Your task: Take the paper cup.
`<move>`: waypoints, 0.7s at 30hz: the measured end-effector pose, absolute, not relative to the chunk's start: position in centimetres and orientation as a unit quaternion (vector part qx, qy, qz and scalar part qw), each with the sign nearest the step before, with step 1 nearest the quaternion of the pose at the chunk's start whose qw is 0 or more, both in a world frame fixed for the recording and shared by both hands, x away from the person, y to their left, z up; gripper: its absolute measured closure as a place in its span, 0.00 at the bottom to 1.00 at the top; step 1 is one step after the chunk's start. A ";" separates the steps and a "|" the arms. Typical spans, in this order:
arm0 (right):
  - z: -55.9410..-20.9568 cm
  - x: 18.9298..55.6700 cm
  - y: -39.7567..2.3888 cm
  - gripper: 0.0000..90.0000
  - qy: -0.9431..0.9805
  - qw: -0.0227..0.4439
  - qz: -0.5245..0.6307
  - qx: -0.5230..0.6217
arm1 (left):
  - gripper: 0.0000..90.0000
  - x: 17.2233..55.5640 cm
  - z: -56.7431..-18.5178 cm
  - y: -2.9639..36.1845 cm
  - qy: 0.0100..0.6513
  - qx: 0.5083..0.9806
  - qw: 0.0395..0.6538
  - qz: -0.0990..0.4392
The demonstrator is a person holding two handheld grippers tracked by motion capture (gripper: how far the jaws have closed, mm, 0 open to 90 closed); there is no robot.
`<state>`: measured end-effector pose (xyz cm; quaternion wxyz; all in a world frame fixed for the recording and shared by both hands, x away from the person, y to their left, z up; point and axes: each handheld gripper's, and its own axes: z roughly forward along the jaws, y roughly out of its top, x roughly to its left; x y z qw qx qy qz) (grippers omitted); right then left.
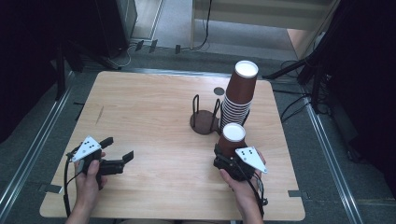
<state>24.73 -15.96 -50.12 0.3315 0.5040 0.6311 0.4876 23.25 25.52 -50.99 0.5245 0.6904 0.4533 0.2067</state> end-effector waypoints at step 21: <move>-50.8 23.7 -12.5 0.13 0.657 0.328 0.493 0.467 | 0.00 22.4 -47.9 19.9 0.386 0.734 0.535 0.160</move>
